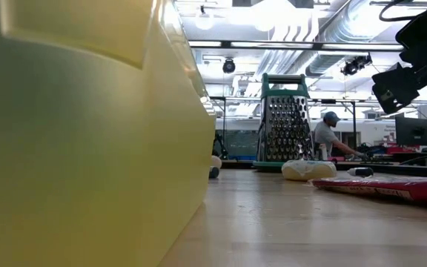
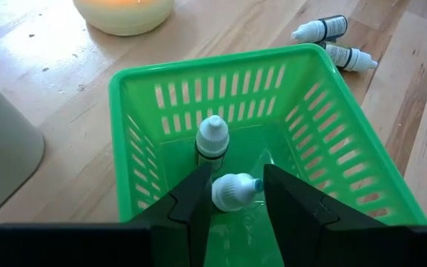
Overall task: Pick & Place Food Item
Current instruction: Put the blue bottle into the green basket
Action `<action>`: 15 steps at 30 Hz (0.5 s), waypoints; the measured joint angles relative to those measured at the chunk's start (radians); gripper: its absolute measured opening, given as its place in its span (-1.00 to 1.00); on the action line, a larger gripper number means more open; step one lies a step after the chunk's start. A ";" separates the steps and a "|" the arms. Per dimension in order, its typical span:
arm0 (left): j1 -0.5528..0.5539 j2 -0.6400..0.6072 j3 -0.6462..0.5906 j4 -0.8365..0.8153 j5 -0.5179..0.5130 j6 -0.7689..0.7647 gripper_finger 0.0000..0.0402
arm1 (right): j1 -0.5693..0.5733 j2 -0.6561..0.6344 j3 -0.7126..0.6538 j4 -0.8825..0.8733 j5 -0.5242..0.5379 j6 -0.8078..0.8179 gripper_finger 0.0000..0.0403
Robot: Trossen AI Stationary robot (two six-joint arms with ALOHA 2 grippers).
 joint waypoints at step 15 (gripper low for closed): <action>0.017 -0.002 0.000 -0.001 -0.009 0.021 -0.41 | 0.000 0.000 0.000 0.000 0.000 0.000 -0.07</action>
